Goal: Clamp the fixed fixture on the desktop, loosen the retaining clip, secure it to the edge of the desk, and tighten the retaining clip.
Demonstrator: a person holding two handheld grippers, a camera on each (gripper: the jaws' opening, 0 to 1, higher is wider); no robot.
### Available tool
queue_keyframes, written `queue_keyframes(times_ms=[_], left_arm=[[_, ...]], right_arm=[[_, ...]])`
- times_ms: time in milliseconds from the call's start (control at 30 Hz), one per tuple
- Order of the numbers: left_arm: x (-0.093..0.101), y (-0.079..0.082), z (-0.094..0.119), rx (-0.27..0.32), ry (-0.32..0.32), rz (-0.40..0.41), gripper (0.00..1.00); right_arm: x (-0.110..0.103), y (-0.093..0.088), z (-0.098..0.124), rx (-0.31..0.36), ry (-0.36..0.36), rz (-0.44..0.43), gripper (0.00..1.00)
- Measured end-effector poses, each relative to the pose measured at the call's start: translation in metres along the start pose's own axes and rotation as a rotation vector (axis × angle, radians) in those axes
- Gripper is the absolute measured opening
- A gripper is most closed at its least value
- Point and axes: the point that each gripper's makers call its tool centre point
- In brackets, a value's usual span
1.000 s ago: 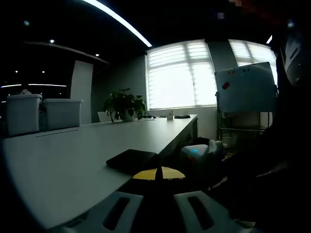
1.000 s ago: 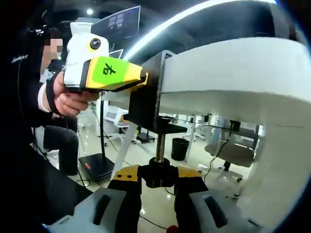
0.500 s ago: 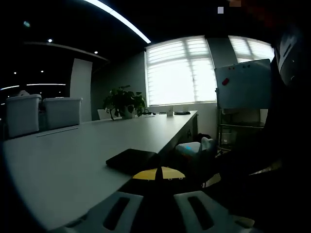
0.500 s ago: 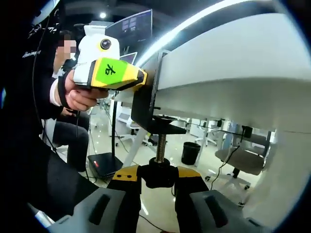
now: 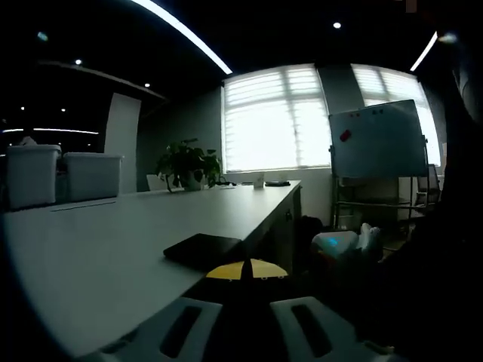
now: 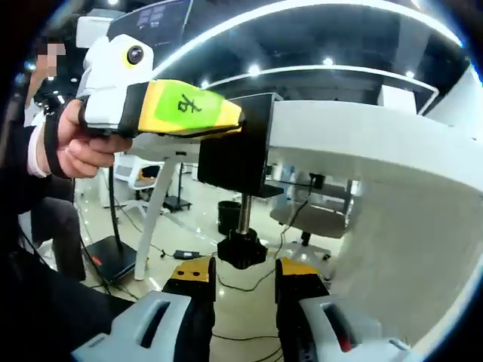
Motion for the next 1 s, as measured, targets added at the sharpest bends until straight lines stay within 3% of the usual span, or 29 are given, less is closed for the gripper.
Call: queue_keyframes(times_ms=[67,100,133,167,233,300,433,600,700,933,967,1000], left_arm=[[0.0,0.0,0.001,0.019,-0.005,0.01,0.01],[0.0,0.001,0.002,0.021,-0.009,0.012,0.01],[0.001,0.001,0.001,0.02,-0.02,-0.002,0.01],[0.002,0.001,0.002,0.016,-0.027,-0.021,0.01],[0.003,-0.002,0.001,-0.003,-0.038,-0.05,0.01],[0.003,-0.004,0.002,-0.005,-0.041,-0.042,0.01],[0.004,-0.003,0.004,0.004,-0.053,-0.027,0.01],[0.005,-0.003,0.005,0.007,-0.056,-0.034,0.01],[0.005,-0.003,0.005,0.009,-0.057,-0.035,0.01],[0.004,-0.003,0.005,0.01,-0.056,-0.034,0.01],[0.004,-0.003,0.004,0.01,-0.056,-0.035,0.01],[0.004,-0.003,0.004,0.012,-0.056,-0.034,0.01]], right_arm=[[-0.002,-0.001,0.0,-0.007,-0.077,-0.008,0.33],[-0.003,-0.001,-0.002,0.004,-0.146,-0.061,0.33],[-0.004,0.005,-0.004,0.049,-0.199,-0.094,0.33],[-0.002,0.006,-0.004,0.053,-0.251,-0.07,0.35],[0.003,0.0,-0.008,-0.014,-0.353,0.002,0.43],[0.008,-0.003,-0.009,-0.01,-0.423,-0.07,0.47],[0.008,-0.007,-0.018,-0.029,-0.433,-0.116,0.45],[0.009,-0.005,-0.022,-0.035,-0.467,-0.109,0.44],[0.011,-0.004,-0.024,-0.028,-0.495,-0.178,0.41],[0.019,0.0,-0.021,-0.025,-0.559,-0.198,0.26],[0.019,-0.001,-0.022,-0.032,-0.556,-0.193,0.26],[0.02,-0.002,-0.022,-0.057,-0.551,-0.134,0.26]])
Point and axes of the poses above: the point that each gripper's makers call its tool centre point, and the gripper's own axes: z roughly backward along the fingers, x roughly to its right, y roughly out of its top, and after that the axes turned 5 degrees about y, right-handed
